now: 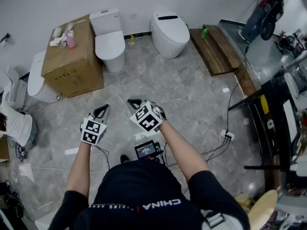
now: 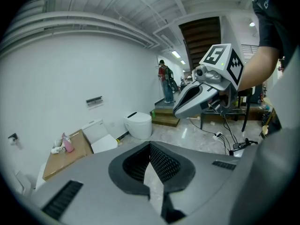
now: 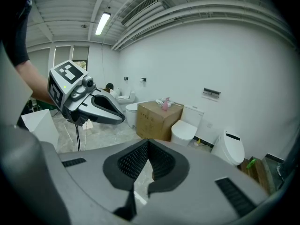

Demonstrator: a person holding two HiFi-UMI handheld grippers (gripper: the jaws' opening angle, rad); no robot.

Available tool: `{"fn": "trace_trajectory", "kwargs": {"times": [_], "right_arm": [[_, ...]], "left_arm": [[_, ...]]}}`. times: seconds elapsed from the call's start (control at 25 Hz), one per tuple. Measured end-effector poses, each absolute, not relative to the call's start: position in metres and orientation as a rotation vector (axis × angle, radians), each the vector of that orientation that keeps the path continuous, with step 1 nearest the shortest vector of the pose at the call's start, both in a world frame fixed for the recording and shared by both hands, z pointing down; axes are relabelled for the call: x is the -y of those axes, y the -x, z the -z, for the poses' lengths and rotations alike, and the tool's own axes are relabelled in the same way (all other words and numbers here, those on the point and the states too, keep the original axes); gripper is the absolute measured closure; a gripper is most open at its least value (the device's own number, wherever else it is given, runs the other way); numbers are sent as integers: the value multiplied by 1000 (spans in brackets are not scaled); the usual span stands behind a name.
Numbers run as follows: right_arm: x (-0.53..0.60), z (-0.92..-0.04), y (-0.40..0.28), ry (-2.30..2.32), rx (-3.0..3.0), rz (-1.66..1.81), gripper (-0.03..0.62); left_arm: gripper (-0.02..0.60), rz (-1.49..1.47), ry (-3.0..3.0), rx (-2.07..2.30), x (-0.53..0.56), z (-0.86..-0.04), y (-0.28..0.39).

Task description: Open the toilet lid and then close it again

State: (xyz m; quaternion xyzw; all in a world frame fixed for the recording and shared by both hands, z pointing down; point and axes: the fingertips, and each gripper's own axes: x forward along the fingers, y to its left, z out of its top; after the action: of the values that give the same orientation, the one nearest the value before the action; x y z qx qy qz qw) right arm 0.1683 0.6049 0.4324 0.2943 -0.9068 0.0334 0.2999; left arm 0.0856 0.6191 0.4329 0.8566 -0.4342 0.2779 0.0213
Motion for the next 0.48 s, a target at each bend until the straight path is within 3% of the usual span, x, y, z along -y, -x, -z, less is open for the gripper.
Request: {"fn": "trace_trajectory", "kwargs": {"times": [0.48], "right_arm": [[-567,-442,-212,-741,2434,-87,582]], "left_arm": [[572,-883,-2617,1420,-588,-434,-122]]}}
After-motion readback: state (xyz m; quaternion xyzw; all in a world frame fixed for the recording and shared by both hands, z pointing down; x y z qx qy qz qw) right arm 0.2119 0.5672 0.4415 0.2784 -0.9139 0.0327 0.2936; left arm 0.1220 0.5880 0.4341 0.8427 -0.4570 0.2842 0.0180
